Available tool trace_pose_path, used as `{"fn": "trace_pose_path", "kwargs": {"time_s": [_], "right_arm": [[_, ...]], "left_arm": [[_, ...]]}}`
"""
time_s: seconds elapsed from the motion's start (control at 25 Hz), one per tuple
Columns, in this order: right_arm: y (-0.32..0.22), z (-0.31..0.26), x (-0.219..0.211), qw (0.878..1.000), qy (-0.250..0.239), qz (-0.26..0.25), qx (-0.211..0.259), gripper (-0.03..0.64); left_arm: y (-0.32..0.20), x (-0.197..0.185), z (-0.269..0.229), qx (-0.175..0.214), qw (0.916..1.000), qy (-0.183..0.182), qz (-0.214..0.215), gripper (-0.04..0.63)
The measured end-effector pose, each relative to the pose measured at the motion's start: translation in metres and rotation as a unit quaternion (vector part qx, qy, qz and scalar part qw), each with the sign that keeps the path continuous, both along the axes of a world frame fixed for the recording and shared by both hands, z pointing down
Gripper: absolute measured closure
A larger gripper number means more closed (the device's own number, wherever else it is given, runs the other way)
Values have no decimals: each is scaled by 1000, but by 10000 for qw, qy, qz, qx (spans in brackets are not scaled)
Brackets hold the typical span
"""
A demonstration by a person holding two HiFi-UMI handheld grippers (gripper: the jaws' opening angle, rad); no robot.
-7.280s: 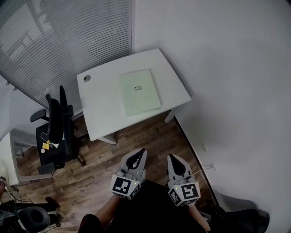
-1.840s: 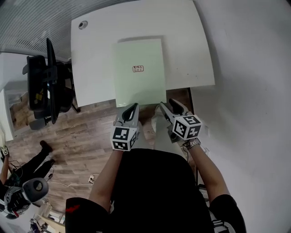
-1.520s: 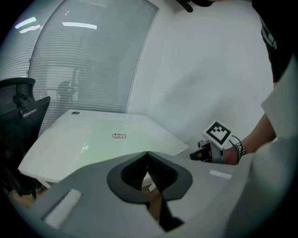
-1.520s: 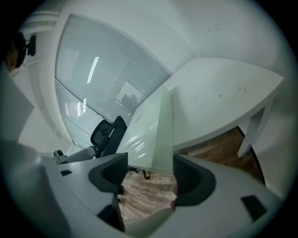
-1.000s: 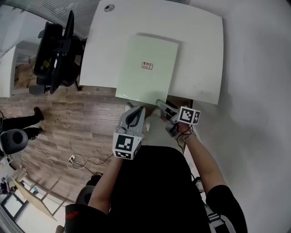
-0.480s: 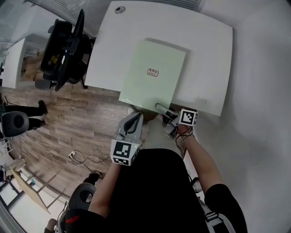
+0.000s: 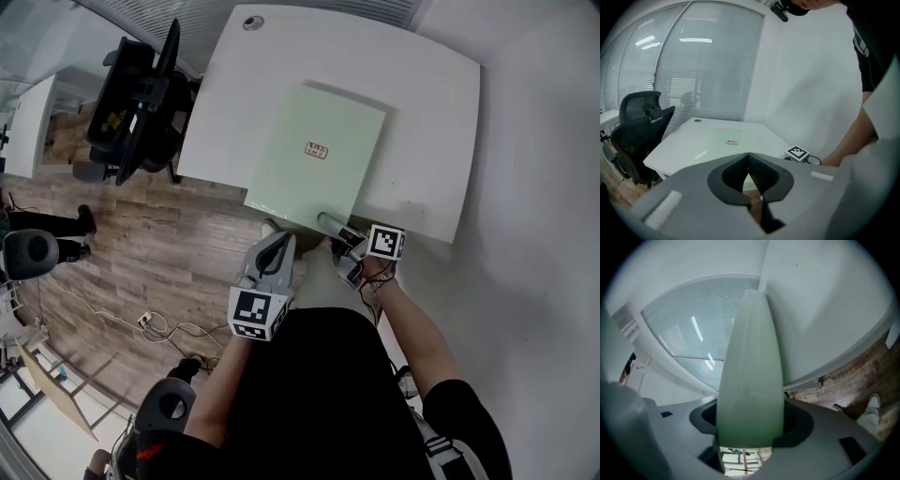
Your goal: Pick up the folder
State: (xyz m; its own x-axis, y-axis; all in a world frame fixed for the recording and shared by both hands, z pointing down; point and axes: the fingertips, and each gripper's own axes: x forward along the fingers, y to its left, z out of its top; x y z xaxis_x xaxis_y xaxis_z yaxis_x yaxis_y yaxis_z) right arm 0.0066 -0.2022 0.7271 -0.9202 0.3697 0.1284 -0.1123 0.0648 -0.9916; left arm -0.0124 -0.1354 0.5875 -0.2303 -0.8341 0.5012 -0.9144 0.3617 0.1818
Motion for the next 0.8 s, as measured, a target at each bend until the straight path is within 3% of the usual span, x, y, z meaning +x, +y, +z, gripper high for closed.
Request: {"fn": "trace_pose_path", "kwargs": {"time_s": [0.24,0.4,0.8], "right_arm": [[-1,-17,5,9999,-55,-110,29,331],[9,-41,6,9987,-353,-356,94,332],[4,-122,-26,9930,-989,-415,499,331]], "left_arm": [[0,2,-9,148,9999,36,27,591],[1,4,-21,315,9995,34,45,591],[1,-9,-81,985,9947,-258,-135,591]]}}
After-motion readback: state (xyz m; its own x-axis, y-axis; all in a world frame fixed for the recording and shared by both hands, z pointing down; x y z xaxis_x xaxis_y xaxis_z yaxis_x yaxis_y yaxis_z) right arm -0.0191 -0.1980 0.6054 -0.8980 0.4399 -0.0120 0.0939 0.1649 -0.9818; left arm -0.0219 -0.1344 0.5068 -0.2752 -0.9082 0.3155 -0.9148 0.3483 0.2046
